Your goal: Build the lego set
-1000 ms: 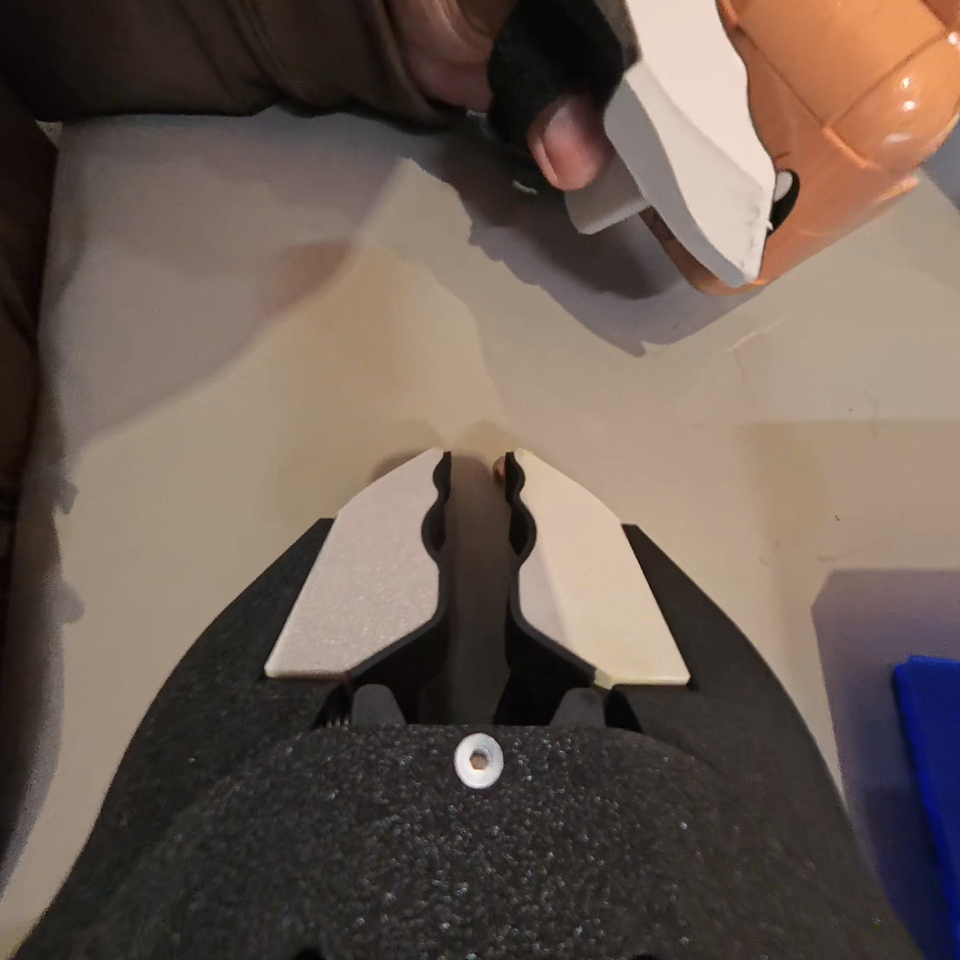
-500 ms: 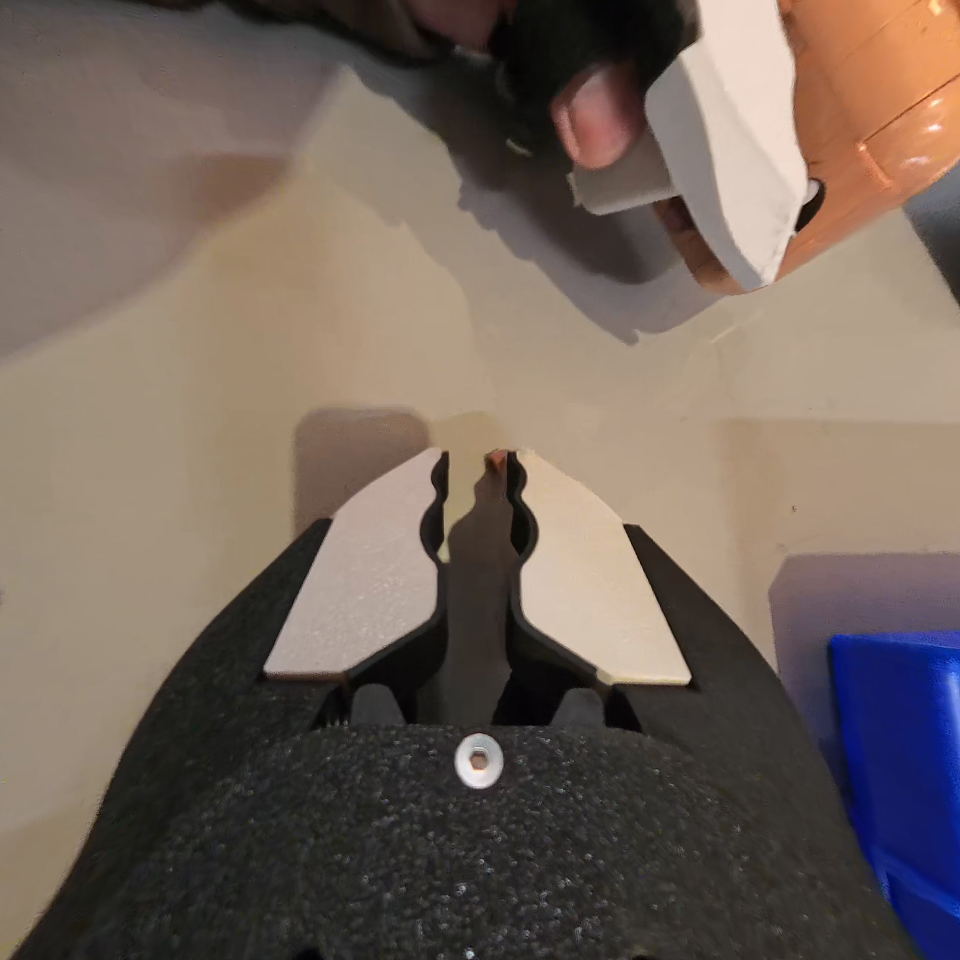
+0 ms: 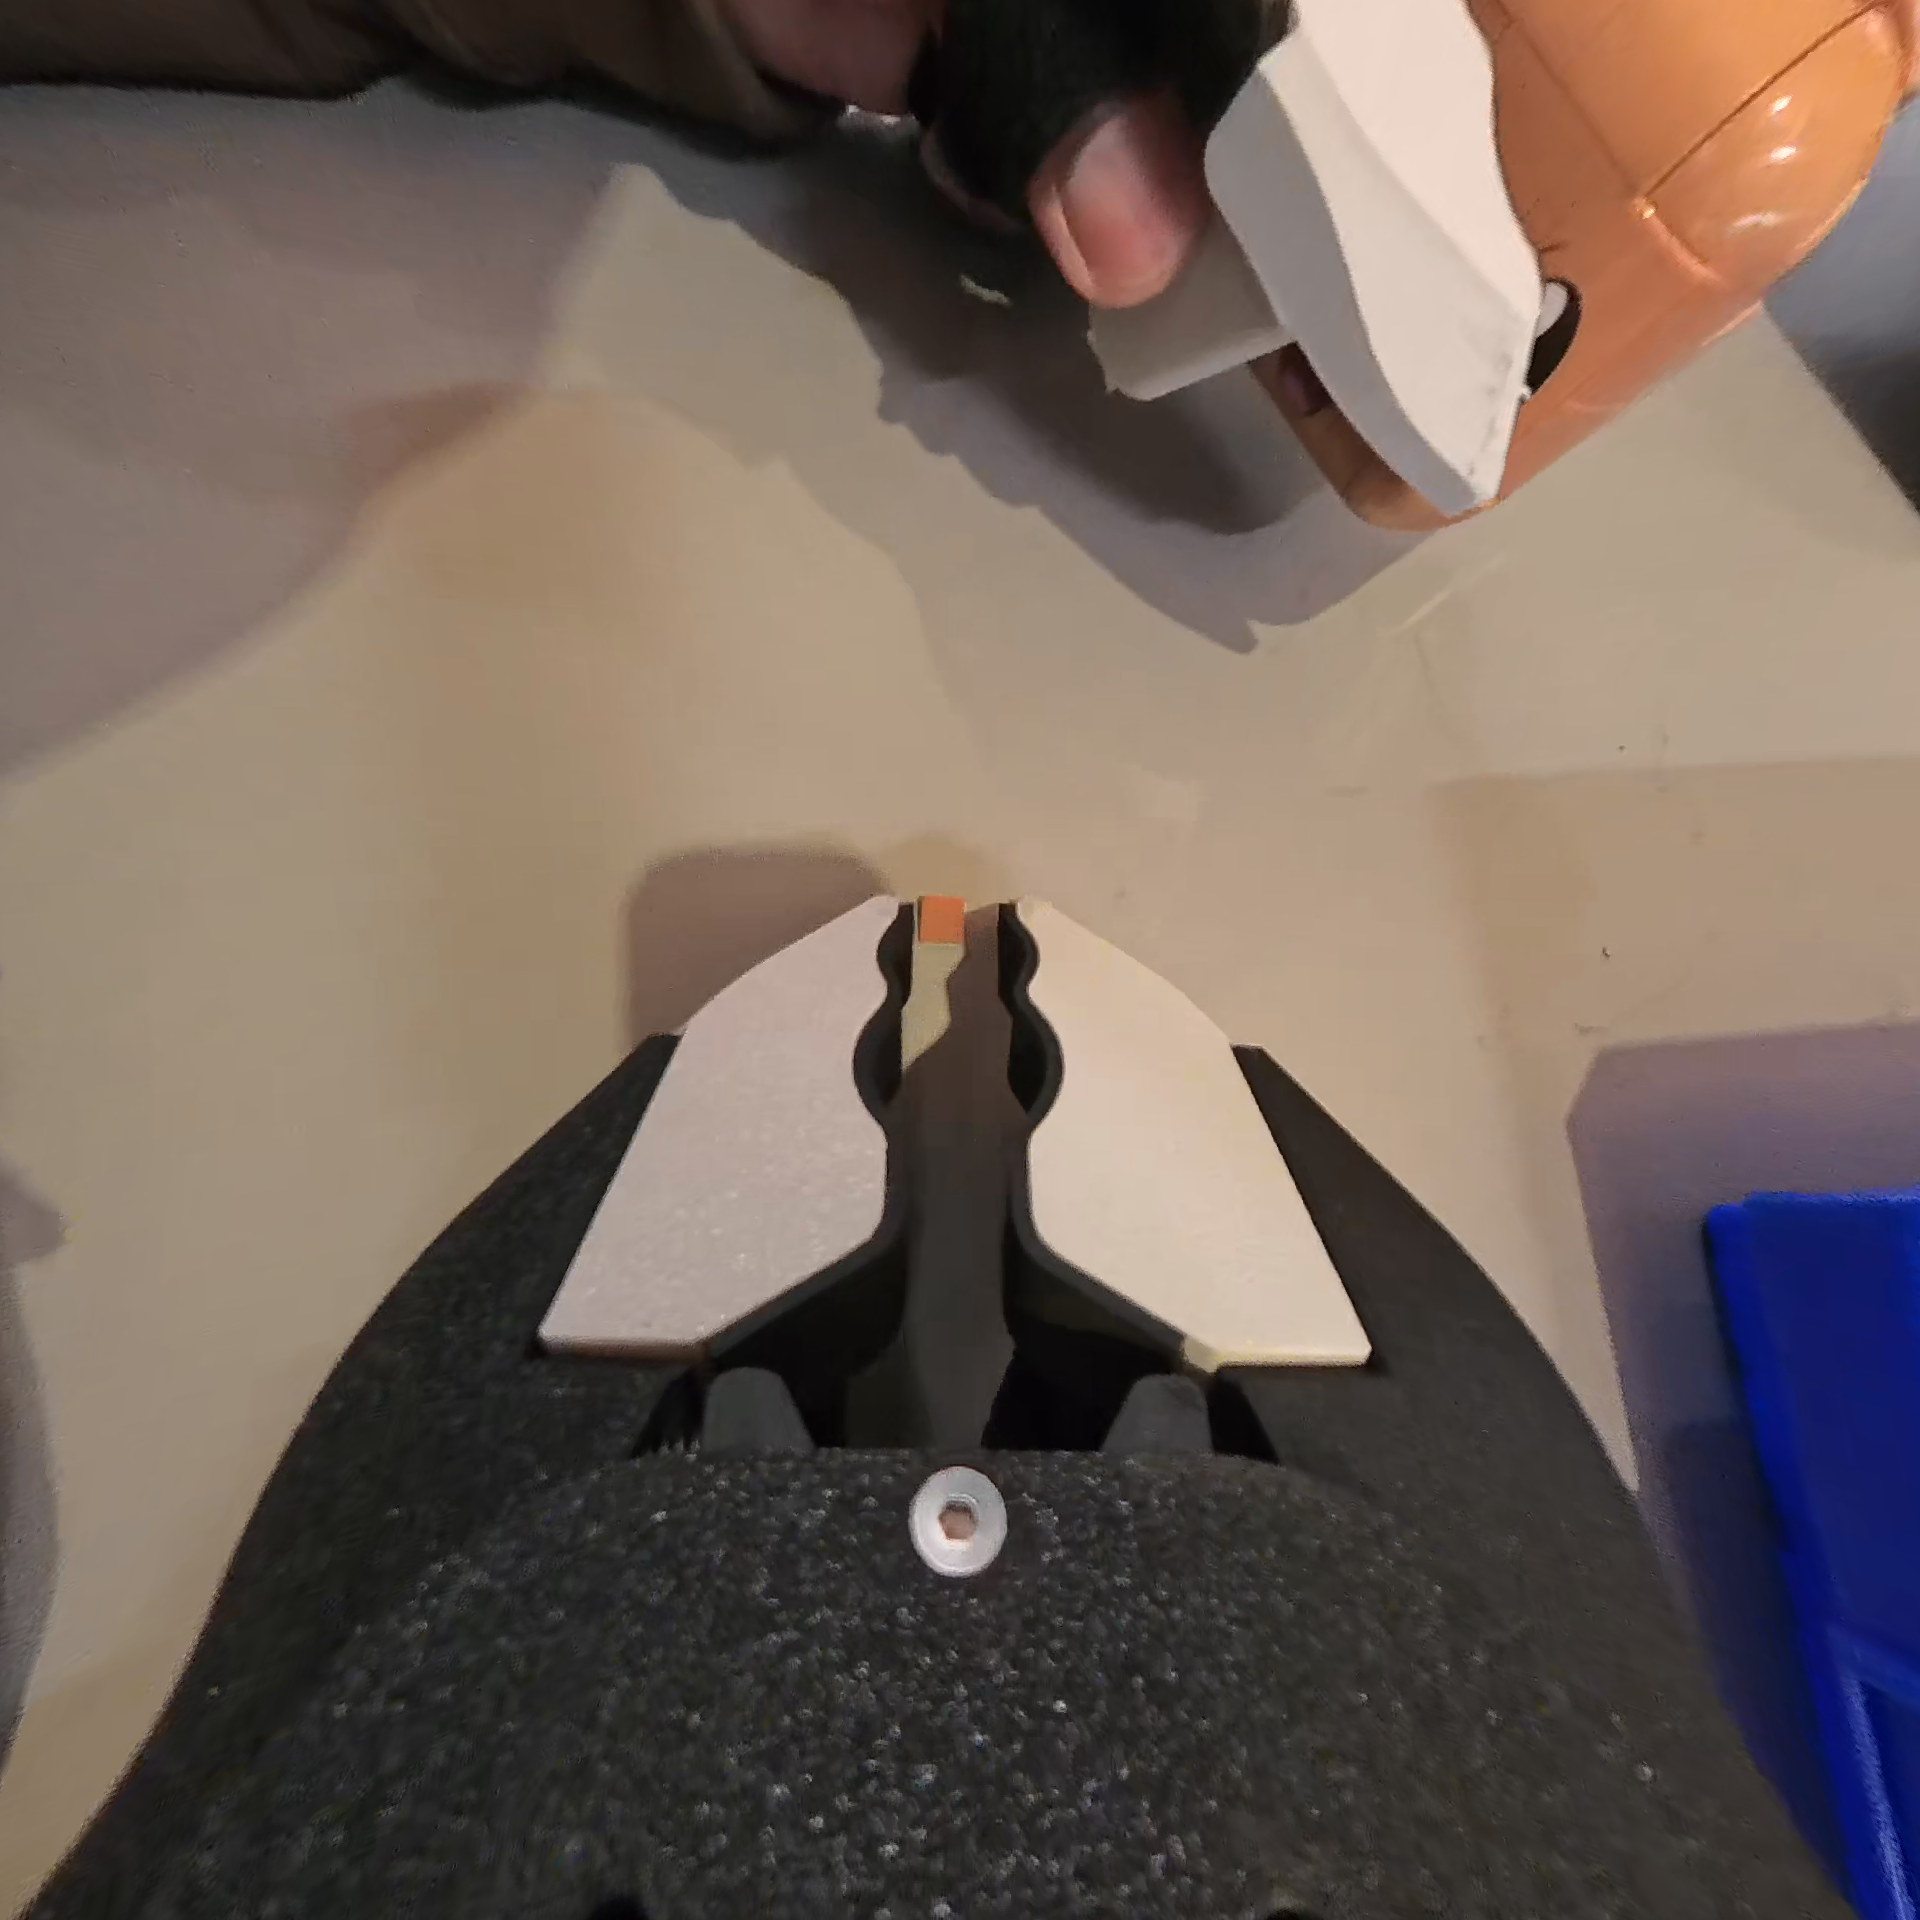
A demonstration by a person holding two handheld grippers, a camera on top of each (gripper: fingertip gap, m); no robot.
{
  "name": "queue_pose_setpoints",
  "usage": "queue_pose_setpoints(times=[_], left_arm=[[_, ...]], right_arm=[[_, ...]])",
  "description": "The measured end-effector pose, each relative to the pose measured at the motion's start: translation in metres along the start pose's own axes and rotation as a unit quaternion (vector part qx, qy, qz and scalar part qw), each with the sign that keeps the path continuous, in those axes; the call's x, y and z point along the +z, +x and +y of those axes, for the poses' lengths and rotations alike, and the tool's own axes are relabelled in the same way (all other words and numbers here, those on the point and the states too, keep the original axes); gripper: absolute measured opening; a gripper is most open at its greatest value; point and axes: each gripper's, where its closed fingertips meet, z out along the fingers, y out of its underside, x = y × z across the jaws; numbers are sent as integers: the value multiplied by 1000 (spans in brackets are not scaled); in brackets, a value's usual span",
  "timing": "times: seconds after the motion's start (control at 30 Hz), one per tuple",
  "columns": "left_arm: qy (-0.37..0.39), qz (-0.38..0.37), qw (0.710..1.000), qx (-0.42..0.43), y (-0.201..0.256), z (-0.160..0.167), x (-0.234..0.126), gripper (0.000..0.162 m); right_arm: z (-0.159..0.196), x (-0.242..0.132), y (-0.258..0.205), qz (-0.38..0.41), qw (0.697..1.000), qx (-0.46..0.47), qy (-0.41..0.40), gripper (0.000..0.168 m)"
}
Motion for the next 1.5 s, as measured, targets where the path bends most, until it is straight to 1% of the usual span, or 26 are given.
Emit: queue_pose_setpoints(times=[0.13,0.23,0.4,0.5,0.67,0.77,0.87,1.03,1.3,1.5], left_arm=[[-6,9,1000,4,3,2,0,62],[-9,19,1000,12,7,3,1,62],[-9,39,999,27,14,3,1,62],[3,55,998,41,21,0,0,62],[28,85,994,62,33,-6,-2,62],[30,96,992,71,37,-6,-2,62],[27,101,992,74,39,-5,-1,62],[31,98,992,76,38,-6,-2,62],[38,93,988,117,44,-6,-1,62],[45,95,987,121,45,-8,-2,62]], right_arm=[[0,6,-3,-7,1000,-7,-5,14],[-1,7,-4,-11,1000,-9,-5,8],[-2,2,3,-1,1000,-13,-1,7],[-23,-14,15,8,999,-12,41,8],[-80,-42,36,5,993,-37,116,7],[-108,-44,48,-12,990,-49,135,7],[-123,-39,53,-46,989,-45,132,7],[-126,-27,55,-61,991,-63,104,7],[-121,-24,52,-65,990,-75,103,7],[-119,-23,52,-74,988,-71,111,8]])
